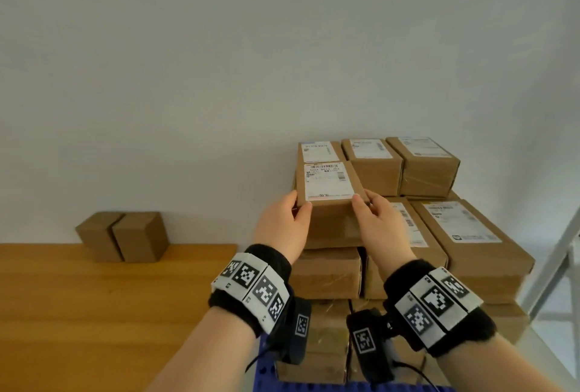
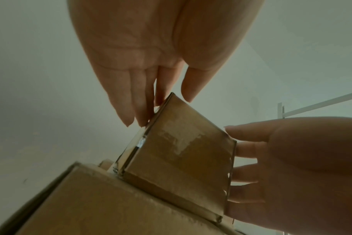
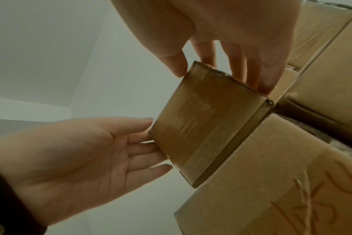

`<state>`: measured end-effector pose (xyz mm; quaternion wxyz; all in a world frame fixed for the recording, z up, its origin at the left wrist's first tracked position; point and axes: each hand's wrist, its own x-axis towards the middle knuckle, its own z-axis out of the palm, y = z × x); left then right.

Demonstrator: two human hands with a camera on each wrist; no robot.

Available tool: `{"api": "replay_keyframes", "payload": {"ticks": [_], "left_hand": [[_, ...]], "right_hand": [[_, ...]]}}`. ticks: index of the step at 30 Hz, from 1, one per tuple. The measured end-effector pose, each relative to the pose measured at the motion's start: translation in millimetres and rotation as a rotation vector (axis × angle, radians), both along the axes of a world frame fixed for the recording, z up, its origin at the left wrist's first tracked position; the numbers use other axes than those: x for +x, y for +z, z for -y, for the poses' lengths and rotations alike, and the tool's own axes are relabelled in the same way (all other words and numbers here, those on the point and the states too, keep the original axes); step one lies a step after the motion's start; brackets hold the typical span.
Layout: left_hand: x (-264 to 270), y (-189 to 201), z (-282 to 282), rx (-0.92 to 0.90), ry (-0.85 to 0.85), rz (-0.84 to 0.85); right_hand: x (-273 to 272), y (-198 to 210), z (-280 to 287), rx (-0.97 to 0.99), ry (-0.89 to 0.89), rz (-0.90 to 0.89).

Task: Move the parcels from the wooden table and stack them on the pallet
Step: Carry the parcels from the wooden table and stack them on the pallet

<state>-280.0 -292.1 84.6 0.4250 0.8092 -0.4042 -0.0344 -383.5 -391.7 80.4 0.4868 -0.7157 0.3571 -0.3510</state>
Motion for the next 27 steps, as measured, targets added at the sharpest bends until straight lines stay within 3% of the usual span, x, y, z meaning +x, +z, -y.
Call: {"api": "replay_keyframes", "payload": {"ticks": [27], "left_hand": [[6.4,2.6,1.8,-0.052,-0.085,-0.008]], "right_hand": [[6.9,0.9,-6.8,-0.015,-0.078,0.021]]}}
